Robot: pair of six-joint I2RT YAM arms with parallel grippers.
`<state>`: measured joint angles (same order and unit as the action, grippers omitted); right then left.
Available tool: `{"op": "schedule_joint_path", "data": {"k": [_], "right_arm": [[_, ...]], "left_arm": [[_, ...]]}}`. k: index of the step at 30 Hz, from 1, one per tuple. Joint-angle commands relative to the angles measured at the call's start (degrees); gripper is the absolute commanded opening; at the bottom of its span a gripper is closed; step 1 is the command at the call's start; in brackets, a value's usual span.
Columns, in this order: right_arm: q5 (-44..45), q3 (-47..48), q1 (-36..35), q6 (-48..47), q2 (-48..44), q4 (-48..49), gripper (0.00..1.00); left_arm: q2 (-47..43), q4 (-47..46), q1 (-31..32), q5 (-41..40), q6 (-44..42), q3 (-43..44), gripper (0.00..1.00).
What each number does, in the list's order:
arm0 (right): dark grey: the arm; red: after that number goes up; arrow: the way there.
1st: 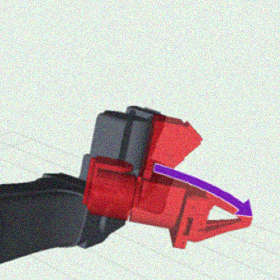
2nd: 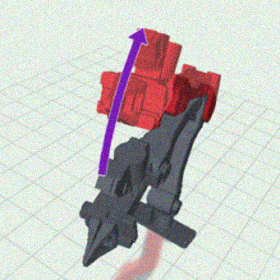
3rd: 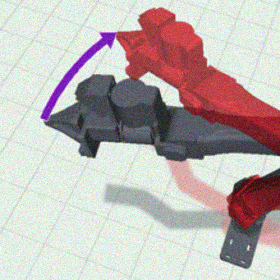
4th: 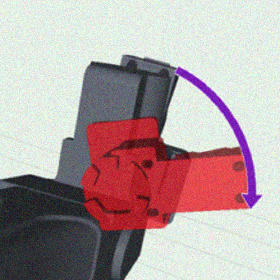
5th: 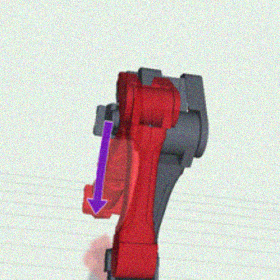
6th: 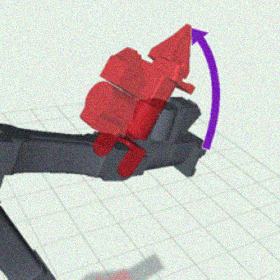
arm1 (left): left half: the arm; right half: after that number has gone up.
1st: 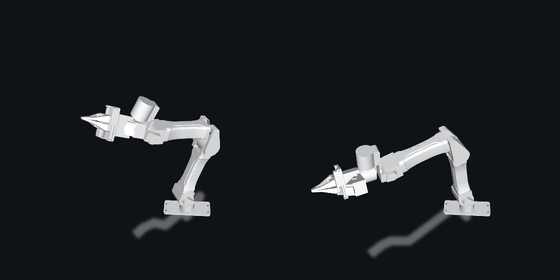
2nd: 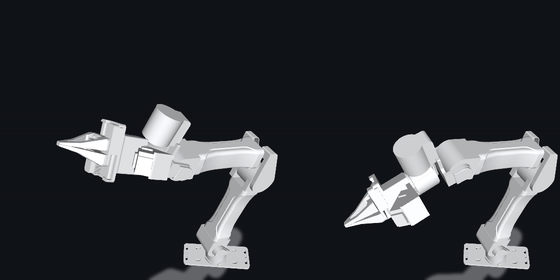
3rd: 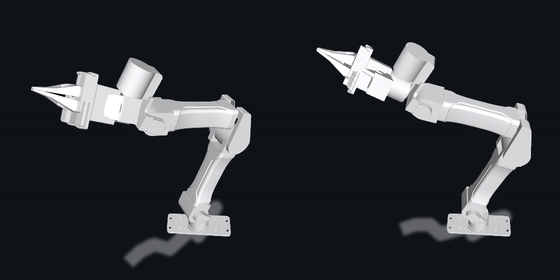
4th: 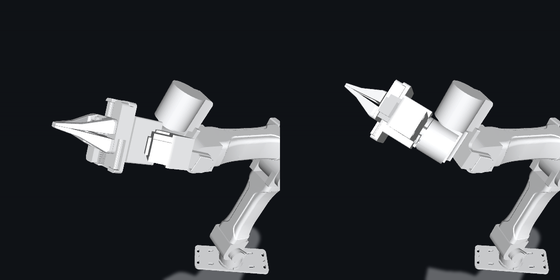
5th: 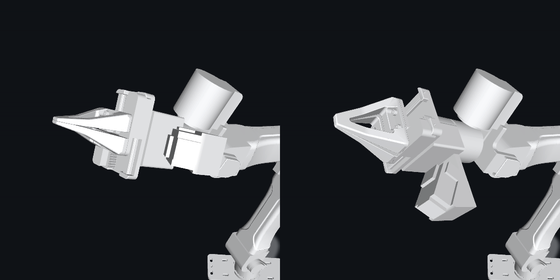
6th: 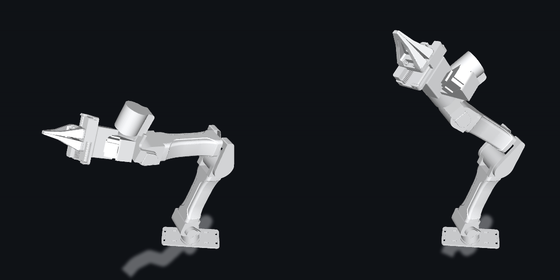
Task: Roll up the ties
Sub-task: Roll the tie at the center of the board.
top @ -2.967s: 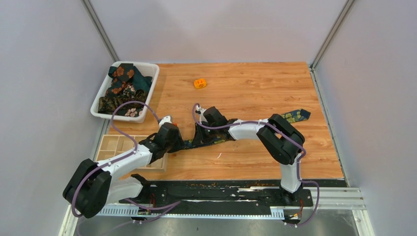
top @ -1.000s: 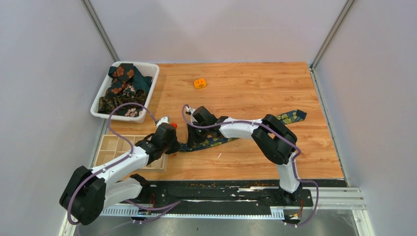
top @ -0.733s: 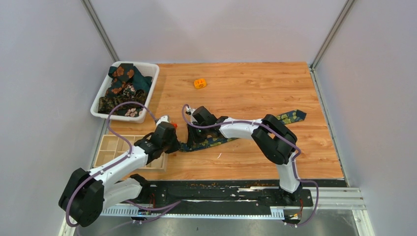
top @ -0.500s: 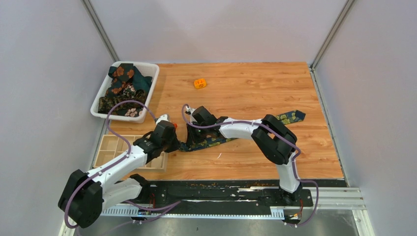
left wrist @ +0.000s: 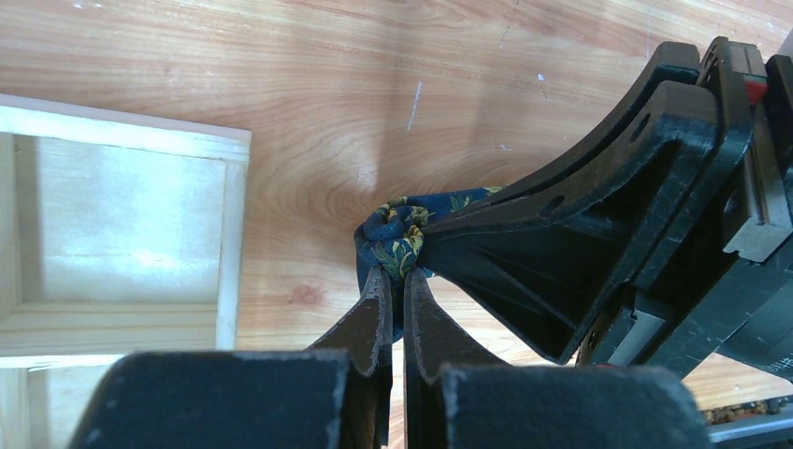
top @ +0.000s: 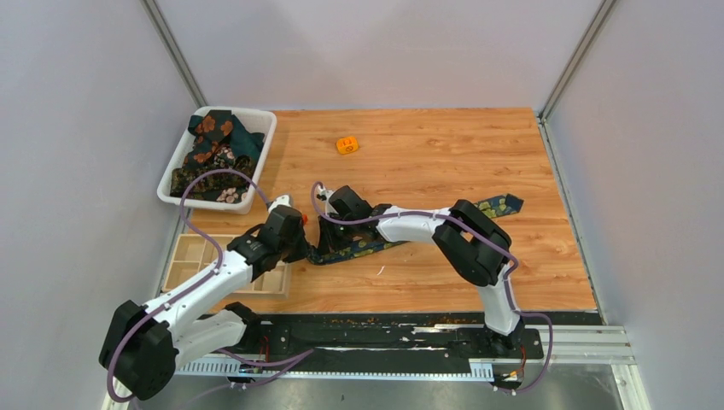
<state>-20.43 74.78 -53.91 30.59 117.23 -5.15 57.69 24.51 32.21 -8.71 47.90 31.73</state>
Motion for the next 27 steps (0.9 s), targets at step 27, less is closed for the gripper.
{"op": "schedule_joint_path", "data": {"k": [27], "right_arm": [[-4.53,4.82,-1.20,2.78,2.98,3.04,0.01]], "left_arm": [[0.82,-0.39,-0.13,1.12,-1.76,6.16,0.00]]}}
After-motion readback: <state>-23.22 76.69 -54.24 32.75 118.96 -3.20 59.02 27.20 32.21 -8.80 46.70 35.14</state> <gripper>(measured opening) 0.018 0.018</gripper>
